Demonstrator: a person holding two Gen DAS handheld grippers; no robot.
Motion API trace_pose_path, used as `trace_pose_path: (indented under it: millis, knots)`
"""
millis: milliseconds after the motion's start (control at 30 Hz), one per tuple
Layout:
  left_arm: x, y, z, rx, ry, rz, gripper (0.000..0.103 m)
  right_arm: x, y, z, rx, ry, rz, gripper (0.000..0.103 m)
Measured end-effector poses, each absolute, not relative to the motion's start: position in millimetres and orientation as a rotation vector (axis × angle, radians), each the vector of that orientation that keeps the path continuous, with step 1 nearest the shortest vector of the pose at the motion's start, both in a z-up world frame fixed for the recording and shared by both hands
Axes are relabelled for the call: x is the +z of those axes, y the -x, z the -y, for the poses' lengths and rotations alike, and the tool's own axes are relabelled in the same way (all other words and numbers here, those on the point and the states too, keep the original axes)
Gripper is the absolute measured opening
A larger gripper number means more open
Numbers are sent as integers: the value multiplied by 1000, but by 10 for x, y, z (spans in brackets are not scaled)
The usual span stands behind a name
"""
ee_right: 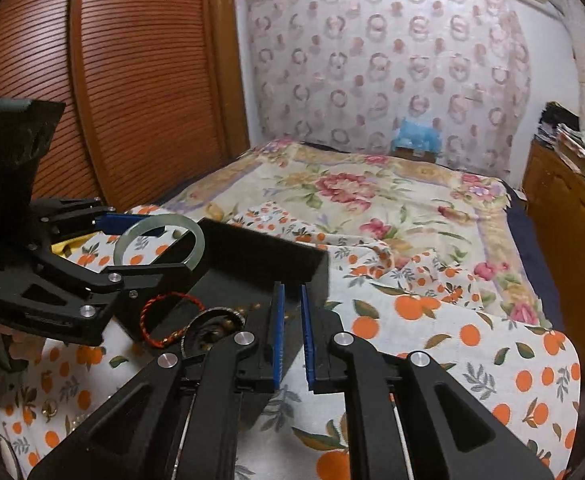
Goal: Organize jewelry
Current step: 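Lower the jade bangle into the box and open the left tool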
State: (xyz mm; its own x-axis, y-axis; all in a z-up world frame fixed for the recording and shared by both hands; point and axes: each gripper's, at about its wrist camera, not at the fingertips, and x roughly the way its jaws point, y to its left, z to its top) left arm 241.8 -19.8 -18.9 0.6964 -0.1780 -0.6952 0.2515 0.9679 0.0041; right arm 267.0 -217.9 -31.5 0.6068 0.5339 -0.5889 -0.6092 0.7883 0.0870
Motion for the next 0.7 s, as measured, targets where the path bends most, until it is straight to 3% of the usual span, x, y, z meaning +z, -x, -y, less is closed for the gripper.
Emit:
trace_pose_path:
  millis: [700]
  knots:
    - [-186, -2549, 299, -216, -137, -755, 68, -373, -2695, 2252, 639, 101, -640, 11]
